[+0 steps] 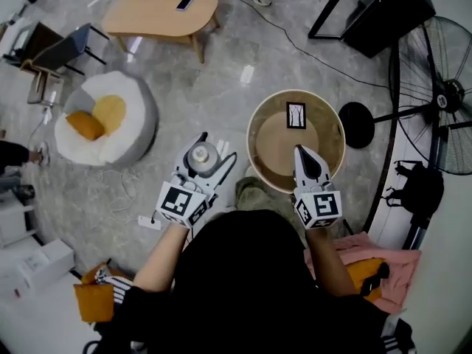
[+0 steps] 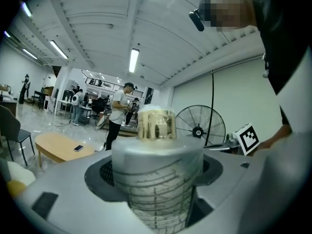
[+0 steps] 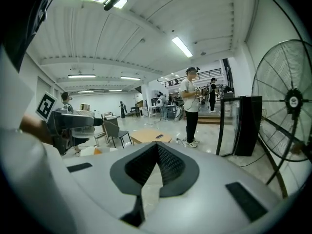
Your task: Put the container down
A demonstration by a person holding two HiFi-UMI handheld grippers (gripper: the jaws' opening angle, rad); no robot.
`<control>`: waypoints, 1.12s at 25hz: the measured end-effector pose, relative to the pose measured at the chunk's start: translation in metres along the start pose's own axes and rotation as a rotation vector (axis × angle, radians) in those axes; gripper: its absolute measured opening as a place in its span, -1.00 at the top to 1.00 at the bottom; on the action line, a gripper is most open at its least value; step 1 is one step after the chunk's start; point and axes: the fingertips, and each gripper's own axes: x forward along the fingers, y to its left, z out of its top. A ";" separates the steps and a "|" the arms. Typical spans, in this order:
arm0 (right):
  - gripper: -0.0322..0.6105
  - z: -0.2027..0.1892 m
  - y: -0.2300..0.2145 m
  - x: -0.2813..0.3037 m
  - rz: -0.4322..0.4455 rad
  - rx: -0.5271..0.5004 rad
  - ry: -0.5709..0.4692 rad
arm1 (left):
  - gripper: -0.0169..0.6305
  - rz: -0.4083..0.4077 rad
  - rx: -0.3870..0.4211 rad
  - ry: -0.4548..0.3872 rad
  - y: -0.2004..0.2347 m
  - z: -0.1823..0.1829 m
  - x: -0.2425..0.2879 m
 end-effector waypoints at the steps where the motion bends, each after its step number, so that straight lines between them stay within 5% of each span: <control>1: 0.83 -0.002 -0.014 0.003 -0.016 0.015 0.002 | -0.14 -0.015 0.016 0.016 -0.002 0.000 0.014; 4: 0.83 -0.008 -0.049 0.010 -0.064 0.051 0.009 | -0.14 -0.071 0.055 0.066 -0.010 -0.004 0.050; 9: 0.83 -0.026 -0.098 0.029 -0.138 0.092 0.019 | -0.14 -0.117 -0.016 0.126 -0.006 -0.028 0.112; 14: 0.83 -0.058 -0.140 0.043 -0.240 0.132 0.058 | -0.14 -0.178 -0.004 0.179 0.005 -0.068 0.172; 20: 0.83 -0.113 -0.166 0.050 -0.356 0.146 0.126 | -0.14 -0.335 0.062 0.302 0.018 -0.159 0.252; 24: 0.83 -0.152 -0.167 0.051 -0.440 0.264 0.154 | -0.14 -0.457 0.104 0.373 0.005 -0.223 0.291; 28: 0.83 -0.184 -0.174 0.087 -0.464 0.291 0.168 | -0.14 -0.503 0.127 0.419 0.012 -0.292 0.336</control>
